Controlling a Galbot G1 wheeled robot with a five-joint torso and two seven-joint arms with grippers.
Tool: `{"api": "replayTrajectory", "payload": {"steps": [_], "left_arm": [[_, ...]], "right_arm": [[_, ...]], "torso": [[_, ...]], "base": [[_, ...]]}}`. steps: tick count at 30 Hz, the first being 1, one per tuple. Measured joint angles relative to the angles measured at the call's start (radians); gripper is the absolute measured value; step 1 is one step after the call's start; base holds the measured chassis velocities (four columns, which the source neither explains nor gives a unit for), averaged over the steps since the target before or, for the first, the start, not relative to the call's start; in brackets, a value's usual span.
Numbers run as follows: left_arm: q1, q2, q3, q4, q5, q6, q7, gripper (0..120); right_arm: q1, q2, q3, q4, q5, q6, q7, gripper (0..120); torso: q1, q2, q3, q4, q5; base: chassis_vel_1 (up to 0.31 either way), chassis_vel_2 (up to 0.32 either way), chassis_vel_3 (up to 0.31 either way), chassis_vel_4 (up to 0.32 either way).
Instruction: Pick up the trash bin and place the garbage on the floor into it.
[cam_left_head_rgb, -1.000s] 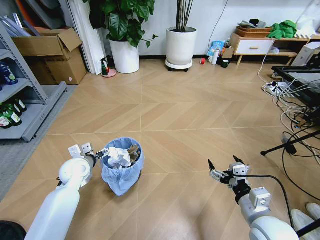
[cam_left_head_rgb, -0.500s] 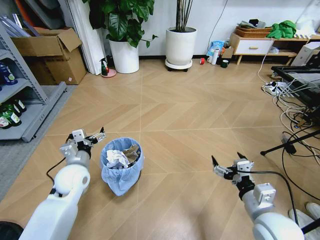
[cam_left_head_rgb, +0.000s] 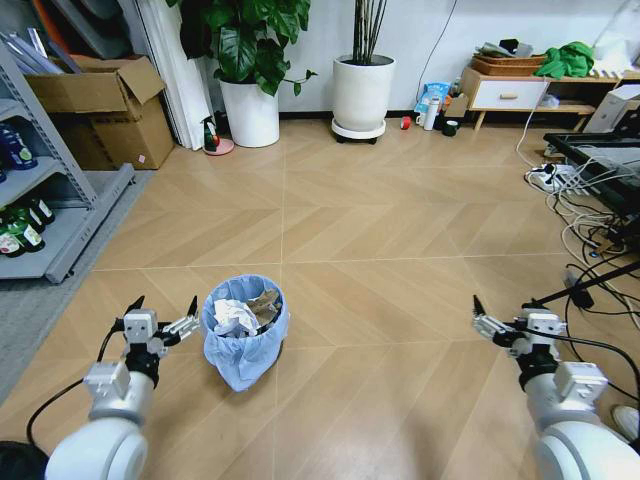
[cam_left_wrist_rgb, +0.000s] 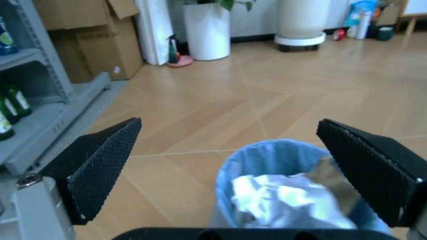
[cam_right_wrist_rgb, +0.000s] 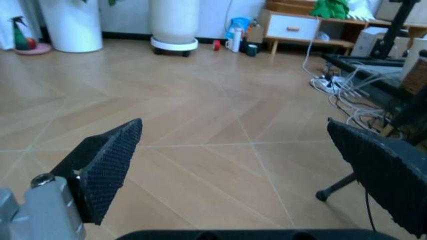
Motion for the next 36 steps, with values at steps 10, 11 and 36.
{"api": "replayTrajectory", "payload": {"steps": [10, 11, 36], "left_arm": [[0.067, -0.055, 0.050, -0.116, 0.032, 0.032, -0.025, 100], [0.071, -0.056, 0.052, -0.125, 0.038, 0.033, -0.026, 100], [0.067, -0.055, 0.075, -0.139, 0.045, 0.043, -0.060, 100]], "right_arm": [[-0.031, 0.024, -0.083, 0.164, -0.037, 0.013, -0.002, 100], [-0.027, 0.014, -0.112, 0.185, -0.041, -0.001, 0.010, 100], [0.003, -0.044, -0.220, 0.188, -0.080, -0.055, 0.085, 100]], "torso": [[0.000, 0.000, 0.000, 0.0001, -0.0002], [0.000, 0.000, 0.000, 0.0001, 0.0001], [0.000, 0.000, 0.000, 0.0001, 0.0003]], "base": [[0.000, 0.000, 0.000, 0.000], [0.000, 0.000, 0.000, 0.000], [0.000, 0.000, 0.000, 0.000]]}}
